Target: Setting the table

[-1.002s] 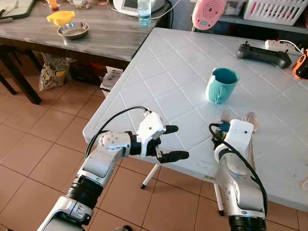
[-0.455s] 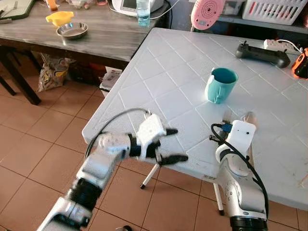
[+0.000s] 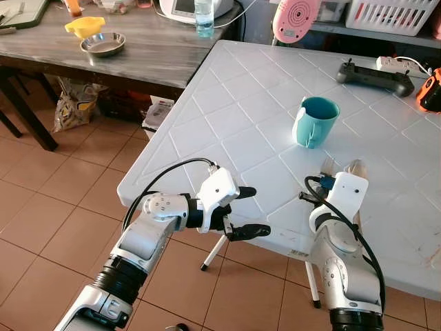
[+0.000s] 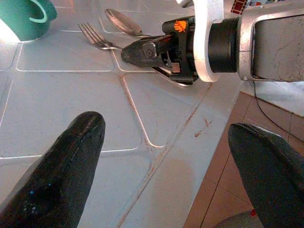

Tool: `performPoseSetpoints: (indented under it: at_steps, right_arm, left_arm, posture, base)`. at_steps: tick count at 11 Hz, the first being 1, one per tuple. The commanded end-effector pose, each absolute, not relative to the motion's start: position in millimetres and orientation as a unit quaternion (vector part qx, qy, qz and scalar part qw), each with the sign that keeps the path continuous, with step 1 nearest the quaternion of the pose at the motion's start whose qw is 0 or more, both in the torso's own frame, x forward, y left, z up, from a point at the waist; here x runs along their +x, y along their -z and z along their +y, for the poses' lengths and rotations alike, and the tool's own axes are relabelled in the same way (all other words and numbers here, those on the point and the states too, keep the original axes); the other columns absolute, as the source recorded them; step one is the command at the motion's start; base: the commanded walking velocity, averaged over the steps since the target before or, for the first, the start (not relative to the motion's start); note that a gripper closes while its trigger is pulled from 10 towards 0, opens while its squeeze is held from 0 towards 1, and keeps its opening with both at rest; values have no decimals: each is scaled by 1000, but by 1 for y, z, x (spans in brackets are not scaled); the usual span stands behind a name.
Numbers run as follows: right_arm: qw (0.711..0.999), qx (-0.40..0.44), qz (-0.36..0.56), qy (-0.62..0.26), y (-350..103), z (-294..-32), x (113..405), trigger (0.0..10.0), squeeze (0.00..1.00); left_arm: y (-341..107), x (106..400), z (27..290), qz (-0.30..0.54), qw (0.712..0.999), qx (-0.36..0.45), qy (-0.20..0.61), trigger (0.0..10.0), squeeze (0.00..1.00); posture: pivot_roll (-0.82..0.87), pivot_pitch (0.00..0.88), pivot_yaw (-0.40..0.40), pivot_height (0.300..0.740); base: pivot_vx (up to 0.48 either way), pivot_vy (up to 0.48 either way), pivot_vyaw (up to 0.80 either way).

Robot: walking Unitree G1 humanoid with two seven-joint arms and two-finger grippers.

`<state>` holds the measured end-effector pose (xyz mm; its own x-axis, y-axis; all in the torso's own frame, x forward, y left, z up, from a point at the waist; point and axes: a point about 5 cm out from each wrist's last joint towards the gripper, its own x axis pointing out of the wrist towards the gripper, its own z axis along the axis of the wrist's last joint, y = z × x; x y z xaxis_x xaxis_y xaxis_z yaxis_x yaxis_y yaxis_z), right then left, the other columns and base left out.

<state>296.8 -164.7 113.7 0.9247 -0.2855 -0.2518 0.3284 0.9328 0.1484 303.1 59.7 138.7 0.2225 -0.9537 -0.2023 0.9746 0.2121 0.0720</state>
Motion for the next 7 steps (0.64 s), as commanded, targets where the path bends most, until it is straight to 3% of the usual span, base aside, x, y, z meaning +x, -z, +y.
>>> performPoseSetpoints:
  at_steps: [1, 6, 7]
  right_arm:
    - [963, 105, 185, 165, -84, -165, 287, 0, 0]
    - [974, 87, 149, 148, -97, -163, 289, 0, 0]
    - [979, 79, 123, 141, -105, -162, 289, 0, 0]
  left_arm:
    - [-142, 304, 58, 55, 772, 104, 624, 10000, 0]
    - [-146, 309, 60, 45, 781, 108, 614, 10000, 0]
    - [-149, 319, 61, 18, 813, 106, 572, 10000, 0]
  posture:
    - [-6, 153, 42, 740]
    - [-4, 145, 38, 740]
    - [-5, 139, 41, 740]
  base:
    - [0, 0, 0]
    - [0, 0, 0]
    - [0, 0, 0]
